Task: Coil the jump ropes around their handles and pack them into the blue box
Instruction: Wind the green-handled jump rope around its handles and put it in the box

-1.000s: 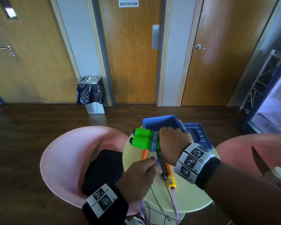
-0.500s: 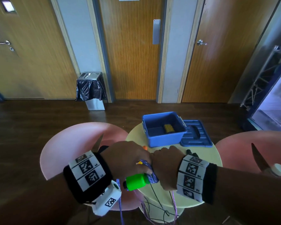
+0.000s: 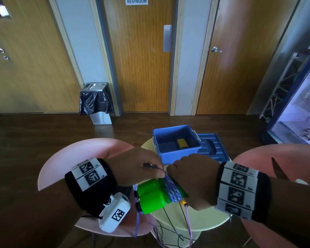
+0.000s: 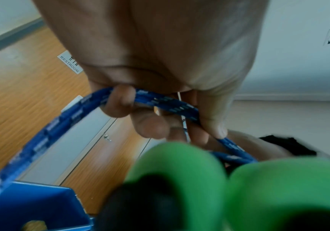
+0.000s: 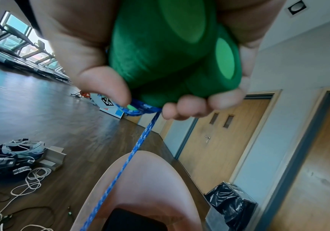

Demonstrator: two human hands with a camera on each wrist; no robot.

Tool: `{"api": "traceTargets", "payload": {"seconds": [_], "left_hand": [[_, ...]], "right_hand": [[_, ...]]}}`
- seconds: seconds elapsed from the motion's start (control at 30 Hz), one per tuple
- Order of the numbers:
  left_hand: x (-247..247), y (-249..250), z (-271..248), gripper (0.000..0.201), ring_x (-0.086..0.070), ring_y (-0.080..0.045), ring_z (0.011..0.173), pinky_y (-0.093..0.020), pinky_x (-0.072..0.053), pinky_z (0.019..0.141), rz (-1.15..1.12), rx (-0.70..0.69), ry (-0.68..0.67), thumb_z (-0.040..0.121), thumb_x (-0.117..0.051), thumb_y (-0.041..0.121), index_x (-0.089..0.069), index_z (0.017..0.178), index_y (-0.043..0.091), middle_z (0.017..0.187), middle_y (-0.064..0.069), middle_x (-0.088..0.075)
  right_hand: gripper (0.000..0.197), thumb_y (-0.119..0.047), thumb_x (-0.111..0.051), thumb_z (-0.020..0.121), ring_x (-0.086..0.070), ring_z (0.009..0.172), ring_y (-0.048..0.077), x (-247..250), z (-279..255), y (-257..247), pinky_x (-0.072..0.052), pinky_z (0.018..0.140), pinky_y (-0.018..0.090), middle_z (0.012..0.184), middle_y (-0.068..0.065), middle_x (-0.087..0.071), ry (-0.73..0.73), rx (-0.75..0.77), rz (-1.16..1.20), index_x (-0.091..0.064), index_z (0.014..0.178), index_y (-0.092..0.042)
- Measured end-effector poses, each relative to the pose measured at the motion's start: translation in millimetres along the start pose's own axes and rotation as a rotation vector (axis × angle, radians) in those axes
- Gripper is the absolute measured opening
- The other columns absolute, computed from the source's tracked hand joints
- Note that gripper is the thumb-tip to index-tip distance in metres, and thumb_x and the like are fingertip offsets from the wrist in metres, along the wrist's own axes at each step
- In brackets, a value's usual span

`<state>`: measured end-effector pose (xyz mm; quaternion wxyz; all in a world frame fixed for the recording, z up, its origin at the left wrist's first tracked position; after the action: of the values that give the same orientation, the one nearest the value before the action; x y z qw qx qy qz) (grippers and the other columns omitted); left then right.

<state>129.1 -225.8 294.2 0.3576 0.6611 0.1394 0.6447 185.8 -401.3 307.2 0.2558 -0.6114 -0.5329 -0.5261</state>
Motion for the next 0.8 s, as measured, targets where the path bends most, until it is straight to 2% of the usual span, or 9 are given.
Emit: {"api": "traceTargets", "payload": {"seconds": [0.1, 0.23, 0.33, 0.47, 0.57, 0.63, 0.73, 0.8], "left_hand": [[6, 11, -2, 0.014, -0.06, -0.009, 0.074, -0.028, -0.047, 0.069, 0.061, -0.059, 0.05, 0.09, -0.065, 0.039, -0.068, 0.081, 0.028, 0.075, 0.019, -0.06], [2, 35, -11, 0.022, -0.057, 0.0, 0.075, -0.031, -0.048, 0.069, 0.229, -0.173, -0.03, 0.092, -0.059, 0.046, -0.068, 0.085, 0.027, 0.08, 0.012, -0.061], [-1, 41, -10, 0.022, -0.055, 0.002, 0.079, -0.024, -0.045, 0.069, 0.319, -0.23, -0.046, 0.094, -0.058, 0.043, -0.069, 0.086, 0.026, 0.084, 0.011, -0.063], [8, 35, -4, 0.021, -0.053, 0.01, 0.079, -0.009, -0.033, 0.071, 0.347, -0.171, -0.033, 0.093, -0.056, 0.048, -0.066, 0.089, 0.03, 0.089, 0.017, -0.064], [8, 35, -2, 0.021, -0.049, 0.014, 0.077, -0.007, -0.032, 0.072, 0.328, -0.166, -0.028, 0.093, -0.056, 0.048, -0.067, 0.089, 0.031, 0.09, 0.018, -0.063], [7, 40, -1, 0.023, -0.05, 0.013, 0.078, -0.012, -0.036, 0.072, 0.328, -0.169, -0.011, 0.092, -0.055, 0.05, -0.067, 0.09, 0.031, 0.091, 0.017, -0.064], [-3, 53, -4, 0.026, -0.057, 0.003, 0.08, -0.023, -0.044, 0.069, 0.332, -0.204, 0.04, 0.092, -0.054, 0.049, -0.069, 0.088, 0.029, 0.087, 0.013, -0.066], [-16, 65, -9, 0.026, -0.059, -0.003, 0.078, -0.024, -0.043, 0.063, 0.408, -0.232, 0.09, 0.091, -0.053, 0.049, -0.07, 0.086, 0.03, 0.084, 0.012, -0.067]], "right_hand": [[0.039, -0.028, -0.069, 0.072, -0.061, 0.08, 0.024, 1, -4, 12, -0.054, 0.075, 0.039, 0.09, -0.002, -0.057, -0.024, -0.109, 0.03, -0.05, 0.104, -0.021], [0.033, -0.03, -0.067, 0.076, -0.063, 0.08, 0.021, -1, -4, 27, -0.056, 0.073, 0.037, 0.09, -0.004, -0.06, -0.042, -0.205, 0.065, -0.05, 0.102, -0.02], [0.033, -0.028, -0.069, 0.076, -0.063, 0.08, 0.022, -5, -1, 22, -0.054, 0.075, 0.036, 0.09, -0.002, -0.059, -0.046, -0.182, 0.027, -0.051, 0.102, -0.019], [0.032, -0.023, -0.069, 0.076, -0.064, 0.08, 0.025, -14, 0, 5, -0.053, 0.075, 0.037, 0.088, 0.0, -0.059, -0.072, -0.125, 0.01, -0.053, 0.102, -0.016], [0.033, -0.022, -0.069, 0.075, -0.064, 0.079, 0.025, -15, 0, 4, -0.054, 0.077, 0.039, 0.087, 0.0, -0.06, -0.078, -0.122, 0.008, -0.054, 0.103, -0.017], [0.032, -0.022, -0.07, 0.074, -0.064, 0.077, 0.025, -16, 2, 5, -0.055, 0.074, 0.038, 0.087, -0.001, -0.06, -0.095, -0.132, 0.02, -0.054, 0.102, -0.017], [0.029, -0.023, -0.068, 0.075, -0.065, 0.078, 0.023, -18, 5, 12, -0.055, 0.071, 0.036, 0.087, -0.002, -0.062, -0.096, -0.196, 0.072, -0.054, 0.101, -0.019], [0.031, -0.027, -0.067, 0.077, -0.065, 0.082, 0.022, -15, 9, 20, -0.057, 0.073, 0.037, 0.092, -0.004, -0.062, -0.063, -0.264, 0.113, -0.052, 0.103, -0.019]]}}
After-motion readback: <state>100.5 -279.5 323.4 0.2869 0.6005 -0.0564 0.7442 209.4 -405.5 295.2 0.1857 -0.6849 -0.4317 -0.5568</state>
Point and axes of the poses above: each hand's wrist, its own z-axis towards the middle knuckle, its own x-axis out of the back of the hand, y = z × x, the point moved 2 cm from there along z, towards the middle knuckle
